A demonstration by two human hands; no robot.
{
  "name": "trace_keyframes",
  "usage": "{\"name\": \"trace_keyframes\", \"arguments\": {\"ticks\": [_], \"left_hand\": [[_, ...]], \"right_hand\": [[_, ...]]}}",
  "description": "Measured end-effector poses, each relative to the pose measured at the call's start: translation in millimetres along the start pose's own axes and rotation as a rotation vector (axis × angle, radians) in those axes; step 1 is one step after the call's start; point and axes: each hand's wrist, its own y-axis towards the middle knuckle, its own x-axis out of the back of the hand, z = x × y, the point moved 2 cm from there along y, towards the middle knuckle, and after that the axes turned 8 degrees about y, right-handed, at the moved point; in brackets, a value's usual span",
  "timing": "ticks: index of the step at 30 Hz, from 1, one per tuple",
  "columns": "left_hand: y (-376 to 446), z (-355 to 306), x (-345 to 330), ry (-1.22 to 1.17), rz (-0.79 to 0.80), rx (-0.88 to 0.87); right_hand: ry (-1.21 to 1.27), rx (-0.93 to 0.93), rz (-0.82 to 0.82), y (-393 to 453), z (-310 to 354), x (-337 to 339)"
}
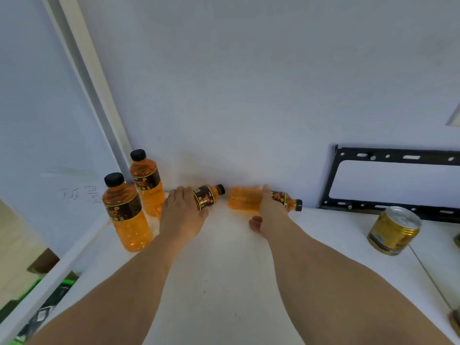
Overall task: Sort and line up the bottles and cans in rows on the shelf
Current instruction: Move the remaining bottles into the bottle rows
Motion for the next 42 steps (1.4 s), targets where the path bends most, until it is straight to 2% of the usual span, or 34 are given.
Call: {"name": "trace_keyframes", "arguments": {"ticks": [4, 8, 16, 25, 27, 29, 33, 37, 42], "left_hand": [[16, 7, -16, 0.118, 0.093, -0.018], [20, 10, -17, 0.229, 0.087, -0.047], [11, 6, -4, -0.013, 0.432, -0.02], [-14, 2, 7, -0.003, 0.443, -0.002], [-18, 2, 9, 0.002, 0.451, 0.017], [-21, 4, 11, -0.011, 0.46, 0.045], [-30, 5, 17, -0.072, 0.515, 0.097], [-57, -3, 30, -0.217, 0.564, 0.199], [-117, -24, 48, -0.641, 0.605, 0.321]], "right_hand": [[0.073, -0.005, -0.079, 10, 1, -10], [0.111, 0.018, -0.115, 14, 3, -16], [0.106, 0.043, -0.171, 6, 2, -20], [-0.103, 0.071, -0.112, 14, 20, -37], [-0.07, 0.099, -0.09, 14, 15, -39], [0.008, 0.095, -0.156, 5, 9, -35], [0.23, 0.189, -0.154, -6, -7, -17], [0.243, 0.234, -0.056, -19, -22, 27], [0.216, 0.276, 0.126, -49, -27, 86]]}}
